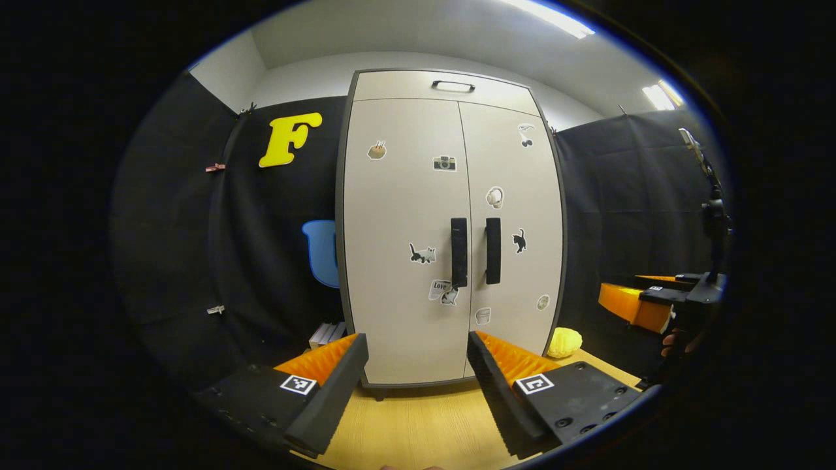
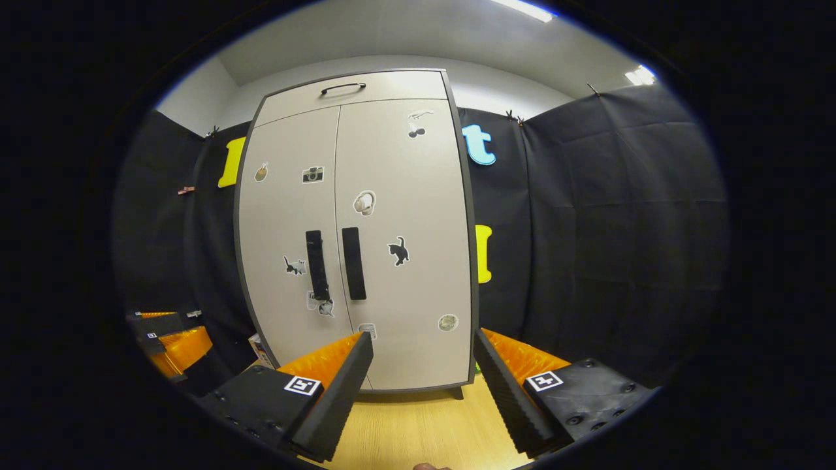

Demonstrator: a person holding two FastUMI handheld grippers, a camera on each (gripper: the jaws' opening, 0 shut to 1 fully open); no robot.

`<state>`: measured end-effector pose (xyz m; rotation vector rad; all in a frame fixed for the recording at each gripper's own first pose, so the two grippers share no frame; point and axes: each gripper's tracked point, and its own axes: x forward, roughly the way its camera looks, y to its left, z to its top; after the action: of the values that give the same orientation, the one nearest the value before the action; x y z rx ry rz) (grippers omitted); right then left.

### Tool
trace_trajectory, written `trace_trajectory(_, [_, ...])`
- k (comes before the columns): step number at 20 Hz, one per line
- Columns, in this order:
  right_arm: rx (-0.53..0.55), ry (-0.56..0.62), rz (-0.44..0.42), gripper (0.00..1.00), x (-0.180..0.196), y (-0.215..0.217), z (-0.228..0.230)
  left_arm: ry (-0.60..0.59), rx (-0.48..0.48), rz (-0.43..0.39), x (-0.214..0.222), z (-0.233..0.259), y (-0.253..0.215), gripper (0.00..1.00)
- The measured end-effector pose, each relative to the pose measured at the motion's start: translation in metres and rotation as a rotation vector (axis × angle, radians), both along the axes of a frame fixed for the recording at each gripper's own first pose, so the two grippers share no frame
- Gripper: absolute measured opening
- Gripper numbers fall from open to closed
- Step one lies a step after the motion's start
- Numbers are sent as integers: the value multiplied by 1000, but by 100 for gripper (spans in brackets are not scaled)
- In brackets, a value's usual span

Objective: Open the right door of the double-door shoe cabinet with the right hand, and open the left door with the left hand.

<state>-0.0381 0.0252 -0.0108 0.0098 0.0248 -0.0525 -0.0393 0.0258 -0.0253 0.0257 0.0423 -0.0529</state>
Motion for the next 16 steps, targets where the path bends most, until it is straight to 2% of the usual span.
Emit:
trace_trajectory(4, [-3, -20, 17, 98, -2, 11, 6, 7, -16, -15, -7, -1, 5, 95])
trace_trajectory(8, [-16, -19, 17, 98, 4, 12, 8, 12, -26, 5, -11, -4, 15, 95])
trace_trajectory(16, [-24, -1, 51, 98, 51, 24, 16, 28, -78, 88, -13, -10, 41, 95])
